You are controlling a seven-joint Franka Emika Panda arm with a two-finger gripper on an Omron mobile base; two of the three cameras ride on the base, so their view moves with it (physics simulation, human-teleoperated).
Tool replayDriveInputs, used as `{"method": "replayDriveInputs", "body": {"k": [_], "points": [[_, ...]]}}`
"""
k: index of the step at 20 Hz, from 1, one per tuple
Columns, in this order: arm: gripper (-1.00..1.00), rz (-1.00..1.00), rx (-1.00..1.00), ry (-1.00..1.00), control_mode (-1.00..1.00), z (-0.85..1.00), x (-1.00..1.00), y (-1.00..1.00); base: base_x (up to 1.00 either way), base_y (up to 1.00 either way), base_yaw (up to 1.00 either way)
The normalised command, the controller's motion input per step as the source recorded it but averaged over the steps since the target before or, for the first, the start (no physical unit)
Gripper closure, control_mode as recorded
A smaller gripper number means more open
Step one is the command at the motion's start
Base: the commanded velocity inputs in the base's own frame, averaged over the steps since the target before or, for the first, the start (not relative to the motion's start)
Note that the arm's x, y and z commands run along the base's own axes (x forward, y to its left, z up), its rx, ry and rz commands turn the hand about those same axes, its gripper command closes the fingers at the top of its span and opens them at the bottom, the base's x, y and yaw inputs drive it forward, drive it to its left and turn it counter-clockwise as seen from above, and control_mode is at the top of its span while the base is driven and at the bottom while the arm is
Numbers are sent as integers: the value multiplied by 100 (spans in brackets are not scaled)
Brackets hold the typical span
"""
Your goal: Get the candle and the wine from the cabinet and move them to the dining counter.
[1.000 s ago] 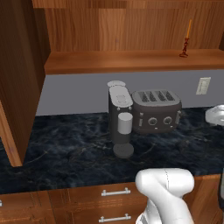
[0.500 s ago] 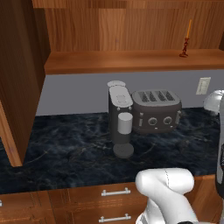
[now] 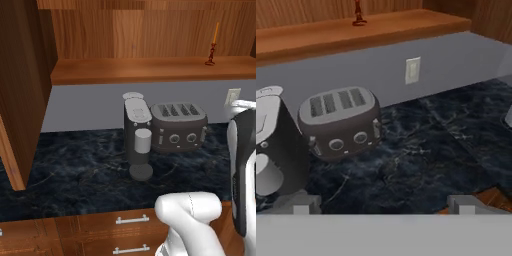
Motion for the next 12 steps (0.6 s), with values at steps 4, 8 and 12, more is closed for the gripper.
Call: {"method": "replayDriveInputs", "body": {"k": [4,8,12], "points": [[-100,-7,-27,-4,-100,22,24,6,0,0,0],[-100,-5,-12,0,-100,39,21,0,0,0,0],[-100,0,-1,0,-100,38,19,-5,0,0,0]]}}
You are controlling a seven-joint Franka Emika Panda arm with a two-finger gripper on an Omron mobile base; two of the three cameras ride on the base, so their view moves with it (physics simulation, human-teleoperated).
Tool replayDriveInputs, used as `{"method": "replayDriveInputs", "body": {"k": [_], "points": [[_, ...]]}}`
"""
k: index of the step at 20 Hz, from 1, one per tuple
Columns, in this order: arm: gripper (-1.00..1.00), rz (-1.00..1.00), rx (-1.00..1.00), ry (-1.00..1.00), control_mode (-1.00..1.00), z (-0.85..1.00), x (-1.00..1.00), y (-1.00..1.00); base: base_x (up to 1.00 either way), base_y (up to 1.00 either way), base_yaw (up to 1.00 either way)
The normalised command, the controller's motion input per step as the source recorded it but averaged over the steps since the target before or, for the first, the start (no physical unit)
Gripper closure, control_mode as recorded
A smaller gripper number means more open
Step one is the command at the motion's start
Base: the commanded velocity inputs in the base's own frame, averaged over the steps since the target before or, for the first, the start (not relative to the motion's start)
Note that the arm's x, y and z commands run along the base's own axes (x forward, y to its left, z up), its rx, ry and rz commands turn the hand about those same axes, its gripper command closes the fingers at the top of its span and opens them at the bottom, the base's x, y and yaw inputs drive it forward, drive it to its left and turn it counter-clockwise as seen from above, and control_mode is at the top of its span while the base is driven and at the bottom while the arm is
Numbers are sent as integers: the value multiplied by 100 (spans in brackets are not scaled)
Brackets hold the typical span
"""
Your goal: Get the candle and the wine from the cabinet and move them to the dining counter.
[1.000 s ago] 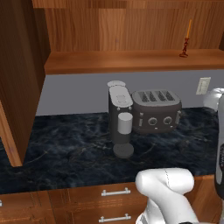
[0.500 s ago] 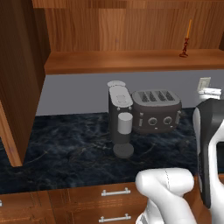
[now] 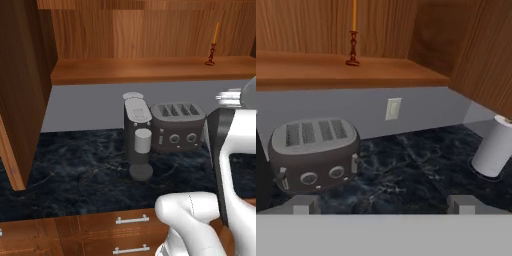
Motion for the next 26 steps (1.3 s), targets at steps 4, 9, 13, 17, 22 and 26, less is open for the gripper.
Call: {"method": "replayDriveInputs", "body": {"k": [4,9,13,17,22,26], "points": [[-100,0,0,0,-100,26,25,-14,0,0,0],[-100,0,4,0,-100,14,35,-19,0,0,0],[-100,0,2,-4,-100,6,41,-8,0,0,0],[-100,0,1,-11,-100,7,46,-9,0,0,0],[-100,4,1,-4,-100,14,38,-9,0,0,0],[-100,8,4,-10,-100,19,33,-15,0,0,0]]}}
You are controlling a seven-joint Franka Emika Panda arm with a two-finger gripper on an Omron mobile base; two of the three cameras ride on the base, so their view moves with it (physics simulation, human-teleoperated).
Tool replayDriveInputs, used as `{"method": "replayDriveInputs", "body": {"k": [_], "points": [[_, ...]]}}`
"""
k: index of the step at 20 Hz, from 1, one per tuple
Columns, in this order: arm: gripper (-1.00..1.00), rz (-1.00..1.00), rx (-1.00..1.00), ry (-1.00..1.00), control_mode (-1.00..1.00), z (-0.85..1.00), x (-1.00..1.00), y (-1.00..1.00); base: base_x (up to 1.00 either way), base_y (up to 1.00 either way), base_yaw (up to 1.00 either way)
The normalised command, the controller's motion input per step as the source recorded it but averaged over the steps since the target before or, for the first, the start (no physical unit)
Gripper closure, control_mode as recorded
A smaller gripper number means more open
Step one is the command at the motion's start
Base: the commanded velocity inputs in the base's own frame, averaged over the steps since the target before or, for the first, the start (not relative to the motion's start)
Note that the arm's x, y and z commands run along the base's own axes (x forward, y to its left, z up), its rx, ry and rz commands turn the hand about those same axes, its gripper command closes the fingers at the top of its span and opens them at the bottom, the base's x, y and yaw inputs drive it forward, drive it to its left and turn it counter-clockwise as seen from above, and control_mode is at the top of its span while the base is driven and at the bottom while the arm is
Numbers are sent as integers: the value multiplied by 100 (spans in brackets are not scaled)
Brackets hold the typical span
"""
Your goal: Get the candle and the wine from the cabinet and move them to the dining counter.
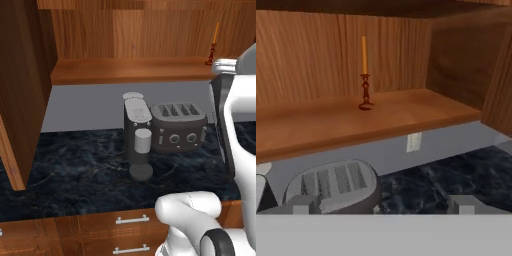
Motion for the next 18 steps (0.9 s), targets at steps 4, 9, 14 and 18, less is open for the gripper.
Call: {"method": "replayDriveInputs", "body": {"k": [4,9,14,18], "points": [[-100,7,3,-8,-100,19,34,-21,0,0,0],[-100,5,0,0,-100,28,32,-8,0,0,0],[-100,5,5,0,-100,6,40,-16,0,0,0],[-100,7,6,1,-100,3,46,-16,0,0,0]]}}
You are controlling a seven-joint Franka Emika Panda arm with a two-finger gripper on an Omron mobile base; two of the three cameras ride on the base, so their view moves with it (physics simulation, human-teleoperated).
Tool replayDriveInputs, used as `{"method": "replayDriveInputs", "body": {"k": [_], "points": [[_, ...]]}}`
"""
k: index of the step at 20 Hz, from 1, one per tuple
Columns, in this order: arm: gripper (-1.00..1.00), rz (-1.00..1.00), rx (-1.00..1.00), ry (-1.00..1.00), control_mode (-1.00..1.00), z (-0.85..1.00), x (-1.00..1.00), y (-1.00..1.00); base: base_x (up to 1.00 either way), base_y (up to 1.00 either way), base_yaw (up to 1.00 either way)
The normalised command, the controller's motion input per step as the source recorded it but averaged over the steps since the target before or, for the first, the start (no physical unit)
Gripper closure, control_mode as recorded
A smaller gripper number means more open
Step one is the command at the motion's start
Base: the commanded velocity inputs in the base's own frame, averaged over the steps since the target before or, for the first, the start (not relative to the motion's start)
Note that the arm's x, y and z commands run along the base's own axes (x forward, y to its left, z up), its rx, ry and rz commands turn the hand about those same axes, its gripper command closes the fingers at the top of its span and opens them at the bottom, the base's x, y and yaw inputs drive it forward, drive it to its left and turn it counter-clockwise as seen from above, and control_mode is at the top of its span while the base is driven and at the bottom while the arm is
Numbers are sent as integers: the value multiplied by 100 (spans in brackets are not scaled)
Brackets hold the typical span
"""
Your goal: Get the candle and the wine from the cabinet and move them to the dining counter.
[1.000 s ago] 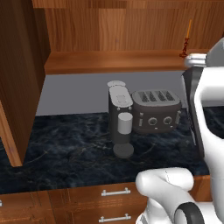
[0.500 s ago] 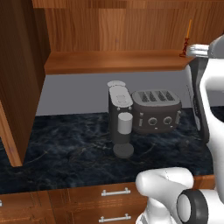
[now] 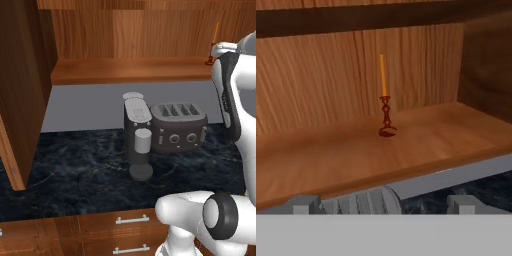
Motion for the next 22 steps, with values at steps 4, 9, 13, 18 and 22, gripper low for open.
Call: {"method": "replayDriveInputs", "body": {"k": [4,9,13,18,22], "points": [[-100,11,8,6,-100,-1,36,-20,0,0,0],[-100,9,8,16,-100,-9,34,-14,0,0,0],[-100,8,3,13,-100,-8,37,-15,0,0,0],[-100,7,0,1,-100,-3,32,-16,0,0,0],[-100,6,0,0,-100,-13,23,-19,0,0,0]]}}
